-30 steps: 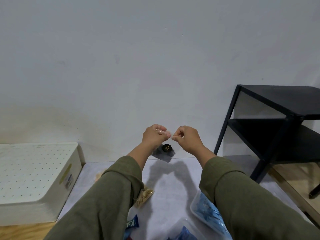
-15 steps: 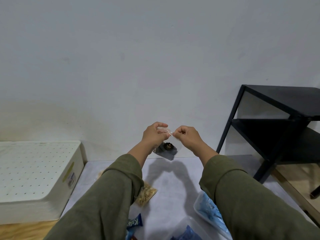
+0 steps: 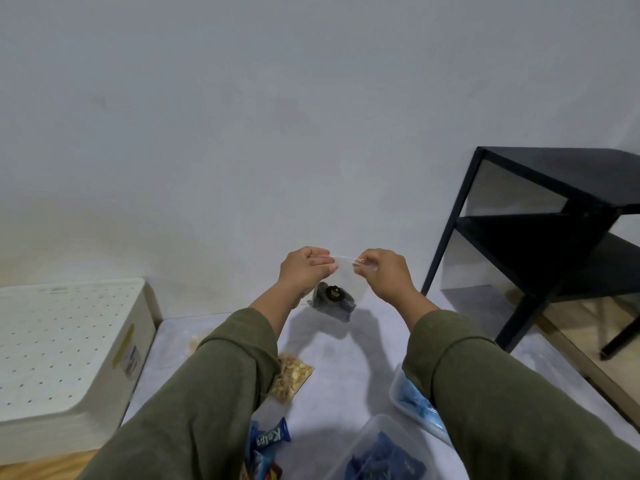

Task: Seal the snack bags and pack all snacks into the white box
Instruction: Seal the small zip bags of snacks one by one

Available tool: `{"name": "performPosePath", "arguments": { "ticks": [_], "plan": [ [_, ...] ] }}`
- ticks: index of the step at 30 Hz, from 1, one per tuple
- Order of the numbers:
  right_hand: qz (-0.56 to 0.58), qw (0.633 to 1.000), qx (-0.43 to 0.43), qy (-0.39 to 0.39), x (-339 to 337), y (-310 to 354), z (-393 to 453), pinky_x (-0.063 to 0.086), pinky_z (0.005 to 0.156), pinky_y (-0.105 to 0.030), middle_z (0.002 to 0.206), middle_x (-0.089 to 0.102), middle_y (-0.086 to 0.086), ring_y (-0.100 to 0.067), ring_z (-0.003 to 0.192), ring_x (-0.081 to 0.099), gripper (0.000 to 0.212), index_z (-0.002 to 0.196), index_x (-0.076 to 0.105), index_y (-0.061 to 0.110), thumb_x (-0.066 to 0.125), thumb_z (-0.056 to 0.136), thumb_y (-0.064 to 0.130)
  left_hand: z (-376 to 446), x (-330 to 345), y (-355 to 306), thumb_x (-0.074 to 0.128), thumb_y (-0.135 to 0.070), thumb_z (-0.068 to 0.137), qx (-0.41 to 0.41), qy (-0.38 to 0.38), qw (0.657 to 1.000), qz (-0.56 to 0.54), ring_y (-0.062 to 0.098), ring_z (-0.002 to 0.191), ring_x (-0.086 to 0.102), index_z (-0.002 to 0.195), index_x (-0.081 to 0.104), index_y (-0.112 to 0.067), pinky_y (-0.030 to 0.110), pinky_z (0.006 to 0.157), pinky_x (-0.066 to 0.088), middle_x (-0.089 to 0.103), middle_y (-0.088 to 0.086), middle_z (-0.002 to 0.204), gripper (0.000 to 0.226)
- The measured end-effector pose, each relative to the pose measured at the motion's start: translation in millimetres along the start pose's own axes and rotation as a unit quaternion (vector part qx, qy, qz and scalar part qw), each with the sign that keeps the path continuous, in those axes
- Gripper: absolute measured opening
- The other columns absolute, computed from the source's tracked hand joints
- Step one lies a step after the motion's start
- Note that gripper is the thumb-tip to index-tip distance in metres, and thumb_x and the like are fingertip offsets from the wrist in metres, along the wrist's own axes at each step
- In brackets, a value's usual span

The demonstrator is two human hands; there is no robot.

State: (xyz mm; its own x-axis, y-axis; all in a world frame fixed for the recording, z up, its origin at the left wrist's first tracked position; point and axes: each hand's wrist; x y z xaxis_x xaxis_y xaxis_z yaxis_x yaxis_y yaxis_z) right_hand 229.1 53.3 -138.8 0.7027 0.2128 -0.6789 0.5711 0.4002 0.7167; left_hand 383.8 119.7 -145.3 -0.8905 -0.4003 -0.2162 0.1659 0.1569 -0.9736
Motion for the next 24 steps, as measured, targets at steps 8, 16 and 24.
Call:
{"name": "performPosePath", "arguments": {
  "ticks": [8,16,24],
  "plan": [
    [0.126,0.987,0.092,-0.028,0,-59,16,0.038,0.060,-0.009,0.074,0.061,0.007,0.003,0.068,0.051,0.008,0.089,0.071,0.009,0.070,0.083,0.014,22,55,34,0.062,-0.024,0.090,0.029,-0.094,0.990,0.105,0.012,0.084,0.054,0.096,0.071,-0.013,0.021,0.077,0.038,0.065,0.000,0.092,0.016],
    [0.168,0.977,0.128,-0.011,4,-136,62,0.040,0.069,-0.020,0.068,0.056,0.009,-0.004,0.067,0.050,0.001,0.084,0.068,0.013,0.069,0.083,0.013,63,122,63,0.061,-0.020,0.090,-0.045,-0.161,0.984,0.055,0.012,0.086,0.056,0.094,0.070,-0.014,0.019,0.078,0.038,0.068,0.000,0.094,0.012],
    [0.165,0.974,0.156,0.017,18,-182,117,0.043,0.075,-0.024,0.080,0.062,0.005,-0.011,0.080,0.056,0.004,0.089,0.067,0.013,0.067,0.086,0.016,113,154,81,0.061,-0.021,0.089,-0.061,-0.202,0.975,0.068,0.010,0.085,0.056,0.085,0.066,-0.020,0.020,0.078,0.039,0.063,-0.009,0.085,0.007]
  ]
}}
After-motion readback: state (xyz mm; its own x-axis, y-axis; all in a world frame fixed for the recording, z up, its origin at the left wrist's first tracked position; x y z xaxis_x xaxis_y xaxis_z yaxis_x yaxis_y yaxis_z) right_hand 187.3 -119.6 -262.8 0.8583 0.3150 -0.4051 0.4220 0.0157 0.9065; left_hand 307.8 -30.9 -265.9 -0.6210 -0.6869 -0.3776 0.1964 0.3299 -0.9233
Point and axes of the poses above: each hand's wrist, its own z-axis towards the middle knuckle, its own x-axis out of the palm, y = z × x
